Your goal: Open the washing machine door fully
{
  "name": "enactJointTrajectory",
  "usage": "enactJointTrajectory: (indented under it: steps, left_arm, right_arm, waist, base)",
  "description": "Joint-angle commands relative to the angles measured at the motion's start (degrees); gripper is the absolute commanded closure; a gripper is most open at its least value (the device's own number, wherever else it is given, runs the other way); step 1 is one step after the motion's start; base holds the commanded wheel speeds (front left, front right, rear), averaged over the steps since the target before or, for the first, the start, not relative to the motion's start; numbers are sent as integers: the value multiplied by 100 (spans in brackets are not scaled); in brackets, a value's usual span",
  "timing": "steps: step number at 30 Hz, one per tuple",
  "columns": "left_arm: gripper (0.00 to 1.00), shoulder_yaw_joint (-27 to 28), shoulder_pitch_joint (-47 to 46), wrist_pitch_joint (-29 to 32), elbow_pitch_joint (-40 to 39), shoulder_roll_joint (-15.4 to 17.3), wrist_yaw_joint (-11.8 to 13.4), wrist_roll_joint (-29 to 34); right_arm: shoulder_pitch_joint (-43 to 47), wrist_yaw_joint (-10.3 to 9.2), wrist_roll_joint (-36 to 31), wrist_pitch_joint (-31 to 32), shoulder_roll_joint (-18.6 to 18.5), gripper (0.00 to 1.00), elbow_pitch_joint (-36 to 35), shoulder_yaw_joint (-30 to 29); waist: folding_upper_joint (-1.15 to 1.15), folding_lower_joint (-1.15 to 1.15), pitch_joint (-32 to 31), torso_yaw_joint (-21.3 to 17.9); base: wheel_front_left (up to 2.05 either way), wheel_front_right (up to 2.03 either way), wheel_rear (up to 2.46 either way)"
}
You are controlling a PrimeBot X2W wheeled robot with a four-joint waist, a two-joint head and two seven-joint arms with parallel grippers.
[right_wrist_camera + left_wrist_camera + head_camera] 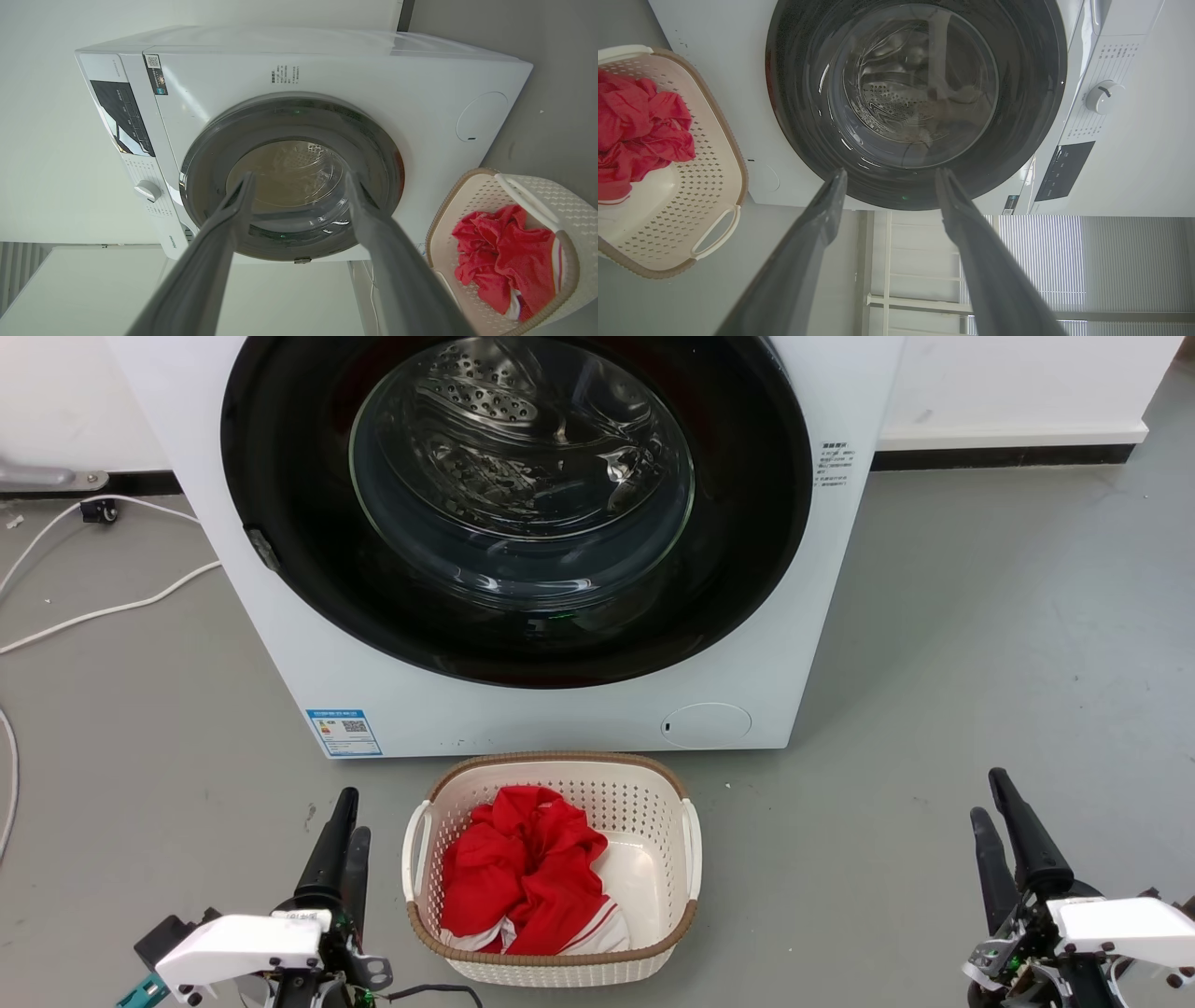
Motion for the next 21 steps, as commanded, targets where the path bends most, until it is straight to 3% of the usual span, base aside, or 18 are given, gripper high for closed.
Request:
enactJointTrajectory:
  steps: [1,21]
  left_arm:
    - [0,-61,-211,-80,-143,25,-7,184]
    - [0,-343,-324,-556,-499,22,-11,2616]
  right_arm:
    - [-79,1,-201,-77,-9,0,-175,22]
    - [72,1,-3153,-553,4,0,-725,214]
  waist:
    - [0,0,-2,3]
    - [0,0,-15,55]
  base:
    - [0,0,0]
    - [0,0,0]
